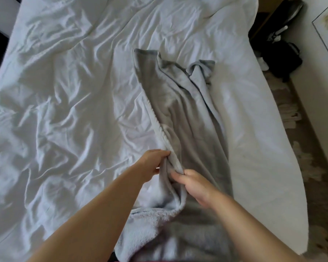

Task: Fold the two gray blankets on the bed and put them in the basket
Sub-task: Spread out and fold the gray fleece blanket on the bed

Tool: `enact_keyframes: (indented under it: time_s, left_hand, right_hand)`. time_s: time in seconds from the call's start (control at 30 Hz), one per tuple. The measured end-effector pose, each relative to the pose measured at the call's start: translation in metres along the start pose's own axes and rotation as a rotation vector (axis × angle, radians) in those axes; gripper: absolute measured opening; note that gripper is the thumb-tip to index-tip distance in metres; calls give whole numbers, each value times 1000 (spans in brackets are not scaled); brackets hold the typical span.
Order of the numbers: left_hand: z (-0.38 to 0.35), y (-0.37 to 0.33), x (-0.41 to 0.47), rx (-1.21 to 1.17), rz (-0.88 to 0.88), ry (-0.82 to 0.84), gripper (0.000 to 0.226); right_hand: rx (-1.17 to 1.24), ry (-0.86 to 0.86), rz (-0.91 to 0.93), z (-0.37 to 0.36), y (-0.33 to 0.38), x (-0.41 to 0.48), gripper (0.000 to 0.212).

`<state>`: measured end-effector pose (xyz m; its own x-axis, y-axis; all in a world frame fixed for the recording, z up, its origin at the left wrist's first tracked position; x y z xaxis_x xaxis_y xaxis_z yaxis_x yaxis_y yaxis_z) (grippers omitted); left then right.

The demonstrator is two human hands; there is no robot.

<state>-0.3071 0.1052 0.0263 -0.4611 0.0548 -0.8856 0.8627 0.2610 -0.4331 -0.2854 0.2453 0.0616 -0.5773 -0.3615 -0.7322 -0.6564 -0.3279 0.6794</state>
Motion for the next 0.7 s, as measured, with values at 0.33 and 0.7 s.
enact_keyframes:
  time_s: [0.33,0.7]
  left_hand:
    - [46,10,32,60,-80,-320,25]
    - [46,1,43,158,-77,-482,61]
  right_hand:
    - [-513,-852,-250,180,-59,49,31]
    - [-356,-1001,-20,217,-65,22,30]
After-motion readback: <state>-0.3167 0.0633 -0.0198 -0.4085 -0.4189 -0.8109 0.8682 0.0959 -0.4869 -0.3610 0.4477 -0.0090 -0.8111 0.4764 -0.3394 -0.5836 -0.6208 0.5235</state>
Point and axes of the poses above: each hand's wrist, its own x-axis towards the middle knuckle, its own z-axis out of the back of the hand, y = z × x, the point moved 5 cm from there along x, towards the middle knuckle, and after that the axes turned 5 degrees about z, right-handed, at the moved point
